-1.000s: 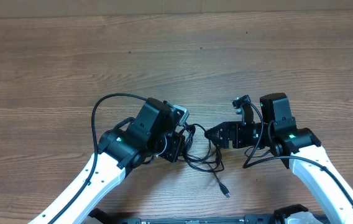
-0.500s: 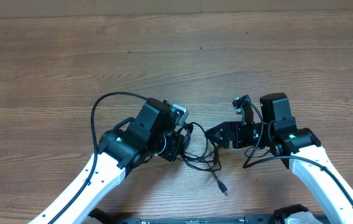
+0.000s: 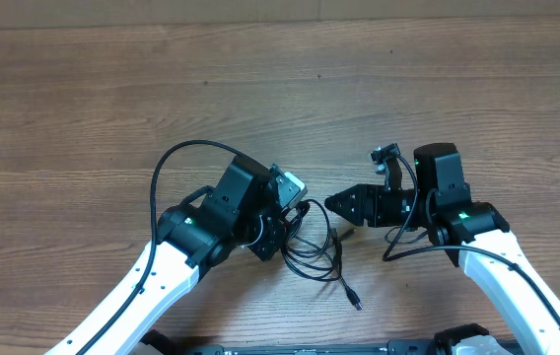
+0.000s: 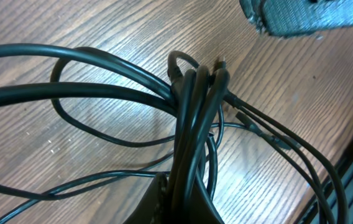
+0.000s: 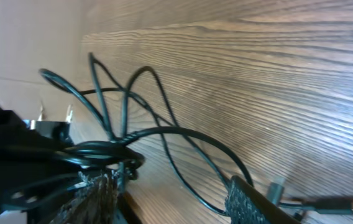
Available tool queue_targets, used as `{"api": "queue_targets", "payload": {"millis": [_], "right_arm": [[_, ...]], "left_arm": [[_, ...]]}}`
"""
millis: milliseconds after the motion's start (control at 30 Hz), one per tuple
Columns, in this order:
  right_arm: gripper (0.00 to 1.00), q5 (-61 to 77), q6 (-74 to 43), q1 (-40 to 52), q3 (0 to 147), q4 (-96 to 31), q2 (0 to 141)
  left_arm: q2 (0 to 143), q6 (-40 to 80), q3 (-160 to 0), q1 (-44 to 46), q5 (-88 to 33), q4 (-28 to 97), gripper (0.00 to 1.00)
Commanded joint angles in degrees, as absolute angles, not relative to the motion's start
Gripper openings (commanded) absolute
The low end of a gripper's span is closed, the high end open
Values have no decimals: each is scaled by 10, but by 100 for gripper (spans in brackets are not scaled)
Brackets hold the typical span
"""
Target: Untangle cables
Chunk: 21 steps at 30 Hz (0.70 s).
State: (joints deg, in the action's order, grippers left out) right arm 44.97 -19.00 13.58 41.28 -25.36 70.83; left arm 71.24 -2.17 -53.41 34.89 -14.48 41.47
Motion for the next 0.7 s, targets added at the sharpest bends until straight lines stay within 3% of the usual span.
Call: {"api": "queue_targets", "payload": {"millis": [0,667], "right_arm": [[54,502,-210,135,444,-234,708],[51,431,-195,135,445,-226,708]], "left_arm": [[700,-54,-554,353,-131,404,4],[625,-8,-568,339,-149,339,4]]}}
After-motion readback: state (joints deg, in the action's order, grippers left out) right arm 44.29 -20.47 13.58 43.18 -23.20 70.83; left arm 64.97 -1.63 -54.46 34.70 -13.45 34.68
